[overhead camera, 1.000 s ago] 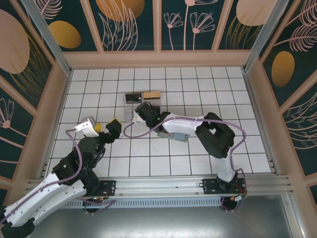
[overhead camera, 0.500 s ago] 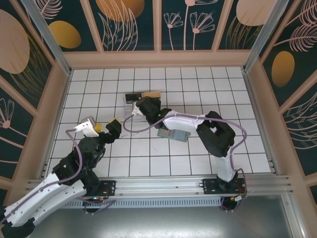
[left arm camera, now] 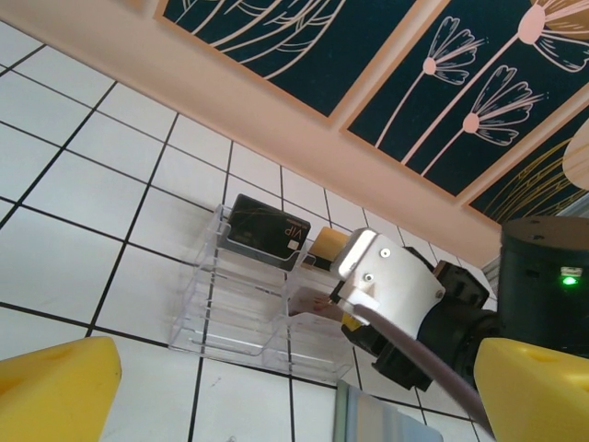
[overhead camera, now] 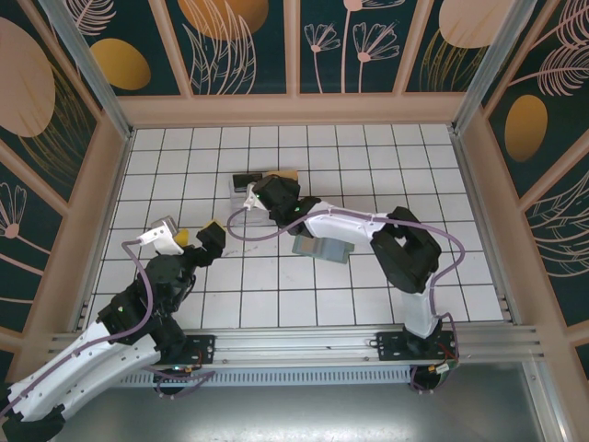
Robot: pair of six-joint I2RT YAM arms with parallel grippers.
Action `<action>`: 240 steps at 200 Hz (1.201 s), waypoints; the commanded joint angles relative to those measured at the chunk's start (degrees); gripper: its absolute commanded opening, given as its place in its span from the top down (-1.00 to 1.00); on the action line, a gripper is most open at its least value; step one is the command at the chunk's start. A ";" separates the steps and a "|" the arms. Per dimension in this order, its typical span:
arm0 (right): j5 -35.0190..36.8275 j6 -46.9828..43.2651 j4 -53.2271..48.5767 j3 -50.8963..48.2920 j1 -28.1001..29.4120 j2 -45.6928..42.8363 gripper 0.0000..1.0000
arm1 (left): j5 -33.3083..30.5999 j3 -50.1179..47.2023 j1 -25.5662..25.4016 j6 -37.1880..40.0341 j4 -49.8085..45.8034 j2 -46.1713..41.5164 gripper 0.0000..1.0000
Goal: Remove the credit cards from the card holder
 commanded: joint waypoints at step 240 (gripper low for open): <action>3.84 3.86 0.13 4.86 -1.67 6.86 0.03 | -1.37 -0.85 0.20 0.15 -0.99 -1.20 -0.97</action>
